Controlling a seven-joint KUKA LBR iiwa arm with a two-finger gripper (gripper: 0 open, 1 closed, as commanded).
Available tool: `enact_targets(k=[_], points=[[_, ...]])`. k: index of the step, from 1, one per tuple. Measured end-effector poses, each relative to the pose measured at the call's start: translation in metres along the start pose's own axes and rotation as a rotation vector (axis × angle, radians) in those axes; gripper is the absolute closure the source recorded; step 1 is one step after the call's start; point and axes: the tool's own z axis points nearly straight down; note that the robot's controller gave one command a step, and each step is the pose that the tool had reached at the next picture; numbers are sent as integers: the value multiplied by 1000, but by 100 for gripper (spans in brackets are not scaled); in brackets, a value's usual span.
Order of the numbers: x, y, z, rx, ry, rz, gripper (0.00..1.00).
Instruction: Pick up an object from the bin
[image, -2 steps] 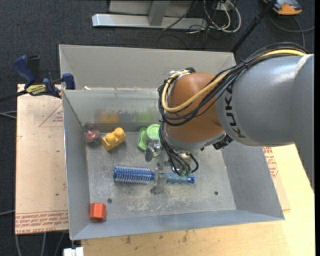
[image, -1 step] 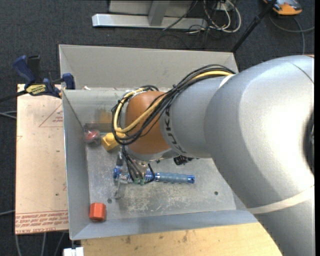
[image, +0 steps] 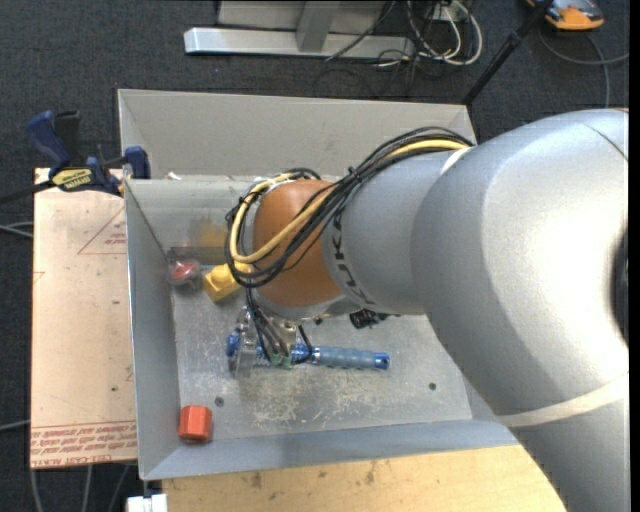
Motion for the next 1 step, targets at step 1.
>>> enact_targets(k=[1], points=[[-18, 12, 0, 0, -2, -485, 100]])
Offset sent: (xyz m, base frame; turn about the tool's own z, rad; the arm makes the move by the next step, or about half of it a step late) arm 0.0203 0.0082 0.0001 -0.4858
